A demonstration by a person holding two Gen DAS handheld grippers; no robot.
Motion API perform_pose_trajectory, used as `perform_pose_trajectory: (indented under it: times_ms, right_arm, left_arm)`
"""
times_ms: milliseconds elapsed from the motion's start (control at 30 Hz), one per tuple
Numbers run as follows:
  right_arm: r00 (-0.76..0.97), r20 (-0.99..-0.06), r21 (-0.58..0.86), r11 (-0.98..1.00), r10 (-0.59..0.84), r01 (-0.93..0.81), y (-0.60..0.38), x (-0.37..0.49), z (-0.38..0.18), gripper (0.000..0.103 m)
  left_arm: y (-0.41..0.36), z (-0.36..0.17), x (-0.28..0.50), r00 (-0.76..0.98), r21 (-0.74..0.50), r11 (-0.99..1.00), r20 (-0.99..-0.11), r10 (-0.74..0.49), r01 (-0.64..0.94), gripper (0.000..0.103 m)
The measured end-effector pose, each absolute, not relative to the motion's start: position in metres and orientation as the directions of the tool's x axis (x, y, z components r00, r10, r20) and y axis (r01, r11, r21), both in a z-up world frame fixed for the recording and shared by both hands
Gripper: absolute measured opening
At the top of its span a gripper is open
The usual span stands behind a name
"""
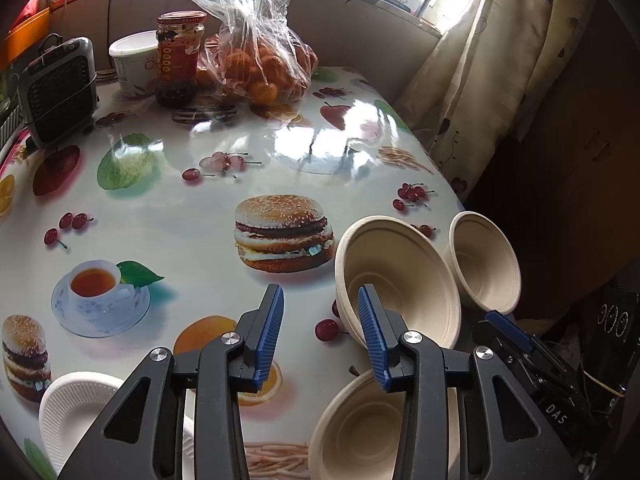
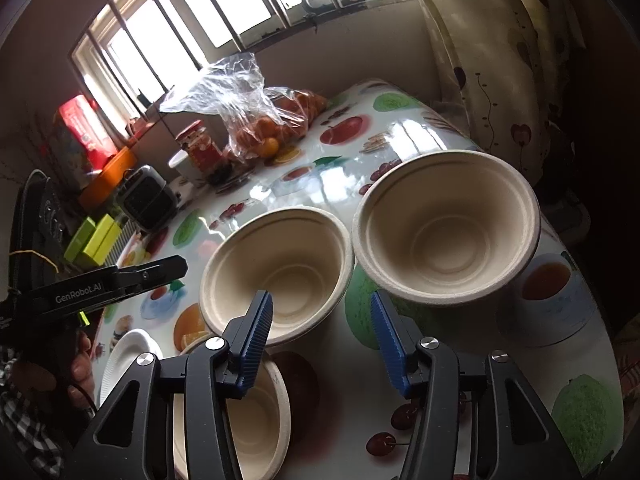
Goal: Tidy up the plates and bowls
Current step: 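Move both grippers toward the tan paper bowls, then close the left gripper on a tan bowl rim while the right gripper closes on another bowl rim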
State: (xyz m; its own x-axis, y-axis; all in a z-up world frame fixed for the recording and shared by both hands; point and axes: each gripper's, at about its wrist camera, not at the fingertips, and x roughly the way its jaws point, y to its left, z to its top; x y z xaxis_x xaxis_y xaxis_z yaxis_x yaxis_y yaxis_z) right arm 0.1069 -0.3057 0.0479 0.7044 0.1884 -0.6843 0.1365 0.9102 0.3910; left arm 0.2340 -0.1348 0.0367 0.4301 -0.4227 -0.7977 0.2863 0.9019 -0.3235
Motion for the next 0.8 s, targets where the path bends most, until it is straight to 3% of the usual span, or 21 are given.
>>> perform_pose_trajectory:
  times_ms: [67, 500, 800]
  right_arm:
    - [0.698, -0.687, 0.406, 0.904, 0.203, 0.137, -0.306, 0.110, 0.043, 0.044]
    - [0.694, -0.685, 0.432, 0.891, 0.222, 0.141, -0.312, 0.123, 0.037, 0.034]
    - [0.689, -0.685, 0.450, 0.882, 0.237, 0.143, -0.311, 0.128, 0.034, 0.020]
  left_arm:
    - [-0.137, 0.034, 0.238, 0.426, -0.318, 0.903, -0.802, -0.418, 0.288, 0.037]
    - [-0.142, 0.017, 0.256, 0.372, -0.345, 0.898, -0.823, -0.429, 0.273, 0.027]
    - [-0.144, 0.012, 0.258, 0.358, -0.352, 0.895, -0.826, -0.435, 0.273, 0.024]
